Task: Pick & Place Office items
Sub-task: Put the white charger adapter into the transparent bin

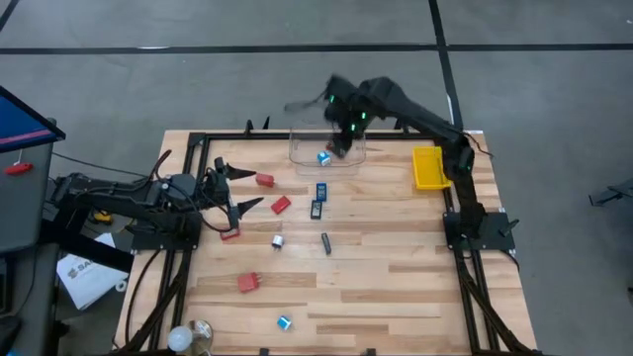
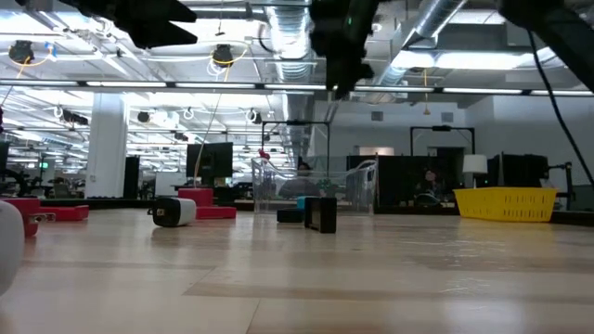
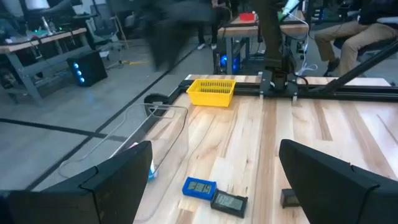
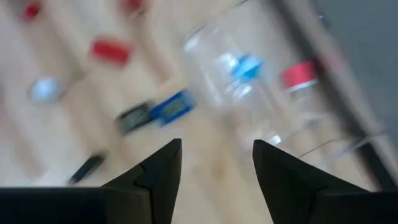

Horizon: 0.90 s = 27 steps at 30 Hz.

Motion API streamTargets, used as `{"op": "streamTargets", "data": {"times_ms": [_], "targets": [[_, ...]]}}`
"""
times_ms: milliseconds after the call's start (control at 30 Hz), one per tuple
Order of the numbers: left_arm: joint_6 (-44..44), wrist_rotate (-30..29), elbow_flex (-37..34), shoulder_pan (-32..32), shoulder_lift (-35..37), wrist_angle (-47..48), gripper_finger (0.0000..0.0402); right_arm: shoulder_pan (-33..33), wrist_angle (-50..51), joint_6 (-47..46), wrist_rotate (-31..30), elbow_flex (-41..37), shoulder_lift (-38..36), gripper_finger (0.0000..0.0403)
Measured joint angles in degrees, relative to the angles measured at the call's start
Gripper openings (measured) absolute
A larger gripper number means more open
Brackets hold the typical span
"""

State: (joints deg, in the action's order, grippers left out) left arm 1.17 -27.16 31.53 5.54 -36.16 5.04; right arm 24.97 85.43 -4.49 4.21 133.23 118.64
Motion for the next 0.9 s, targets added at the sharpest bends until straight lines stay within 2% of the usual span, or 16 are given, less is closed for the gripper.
{"op": "streamTargets", "data": {"times_ms": [133, 433, 500, 700, 900], "targets": [[-0.44, 0.00, 0.00, 0.00, 0.07, 0.12, 0.0349, -10.30, 3.08, -3.21, -3.87, -0.02, -1.70, 0.0189], [-1.88, -0.02, 0.00, 0.00, 0.07, 0.79, 0.0349, -27.13, 4.61, -15.78, -4.65, -0.07, -2.59, 0.0189], [-2.08, -0.02, 0.00, 0.00, 0.07, 0.79, 0.0349, -28.93, 4.61, -17.51, -2.75, -0.07, -2.58, 0.0189], [-2.66, -0.13, 0.00, 0.00, 0.07, 0.79, 0.0349, -30.95, 4.58, -18.92, -2.77, -0.05, -2.17, 0.0189], [-2.62, -1.80, 0.00, 0.00, 0.07, 0.52, 0.0349, -31.20, 4.52, -18.46, -3.37, -0.07, 2.75, 0.0189]]}}
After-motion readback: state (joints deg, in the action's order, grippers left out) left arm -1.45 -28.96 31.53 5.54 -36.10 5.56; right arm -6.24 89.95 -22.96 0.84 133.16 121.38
